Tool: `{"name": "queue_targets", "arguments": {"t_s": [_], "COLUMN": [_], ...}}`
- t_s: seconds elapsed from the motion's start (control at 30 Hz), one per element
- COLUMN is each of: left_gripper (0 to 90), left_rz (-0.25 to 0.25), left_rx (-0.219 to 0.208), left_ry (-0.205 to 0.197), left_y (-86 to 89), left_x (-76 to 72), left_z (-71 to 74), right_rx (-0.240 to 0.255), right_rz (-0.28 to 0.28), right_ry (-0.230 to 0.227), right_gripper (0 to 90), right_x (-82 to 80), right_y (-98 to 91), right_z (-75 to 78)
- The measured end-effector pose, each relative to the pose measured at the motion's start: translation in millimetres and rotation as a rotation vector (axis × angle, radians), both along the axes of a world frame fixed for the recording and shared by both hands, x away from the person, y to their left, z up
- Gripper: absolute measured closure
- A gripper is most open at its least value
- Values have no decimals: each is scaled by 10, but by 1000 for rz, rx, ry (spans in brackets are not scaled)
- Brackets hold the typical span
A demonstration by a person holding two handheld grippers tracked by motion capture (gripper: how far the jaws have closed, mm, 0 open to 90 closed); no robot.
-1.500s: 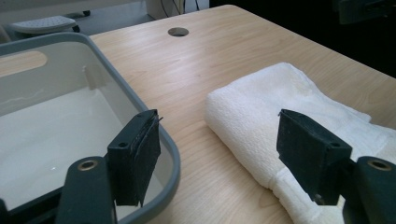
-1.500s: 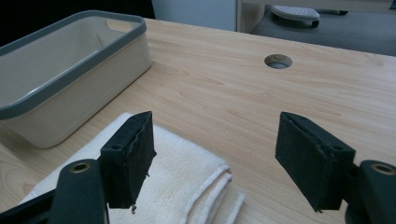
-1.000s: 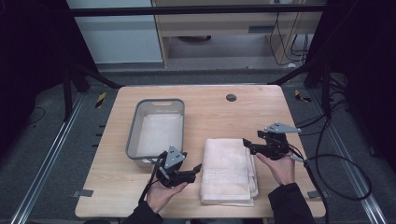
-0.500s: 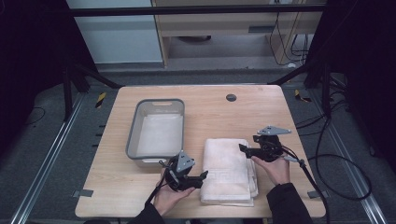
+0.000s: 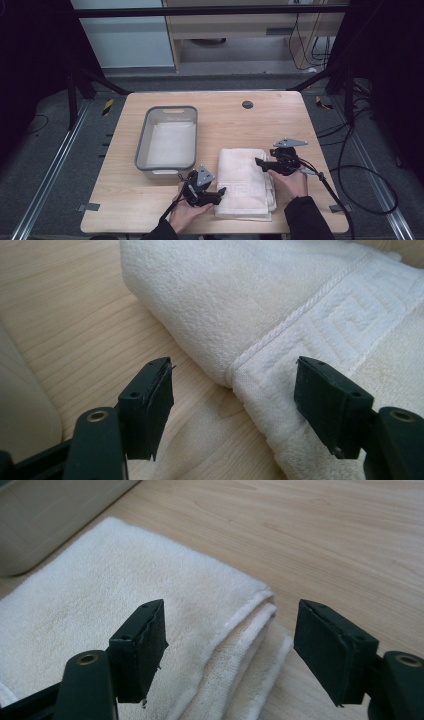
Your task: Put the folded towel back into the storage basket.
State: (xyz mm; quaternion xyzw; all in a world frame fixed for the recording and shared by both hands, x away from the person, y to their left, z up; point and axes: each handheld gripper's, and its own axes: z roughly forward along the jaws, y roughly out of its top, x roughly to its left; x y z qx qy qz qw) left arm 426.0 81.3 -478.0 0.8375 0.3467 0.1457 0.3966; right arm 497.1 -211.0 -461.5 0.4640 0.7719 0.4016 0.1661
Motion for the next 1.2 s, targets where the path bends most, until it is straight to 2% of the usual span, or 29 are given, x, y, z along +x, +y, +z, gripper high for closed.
{"name": "queue_targets", "arguments": {"t_s": [0.23, 0.33, 0.57, 0.67, 0.7, 0.8, 1.07, 1.2], "left_gripper": [320, 319, 320, 326, 332, 345, 365, 409], "left_rz": [4, -11, -16, -9, -7, -8, -12, -30], "left_rx": [-10, -14, -5, 1, 3, 7, -12, -16], "left_ry": [17, 29, 44, 58, 62, 70, 124, 139], "left_y": [-5, -37, -72, -88, -95, -106, -107, -106], "left_x": [10, -6, -11, -4, -3, 4, 57, 71], "left_z": [-33, -54, -86, -117, -125, -138, -170, -170], "right_rx": [-22, -30, -50, -44, -18, 3, 6, 17], "right_rz": [7, 7, 11, 9, 3, -6, -8, -12], "right_ry": [27, 35, 56, 59, 77, 95, 127, 143], "right_gripper": [289, 289, 285, 281, 275, 272, 285, 287], "right_x": [15, 24, 35, 42, 47, 49, 71, 82], "right_y": [52, 64, 95, 92, 71, 45, 60, 61], "right_z": [-75, -102, -165, -180, -216, -245, -292, -310]}}
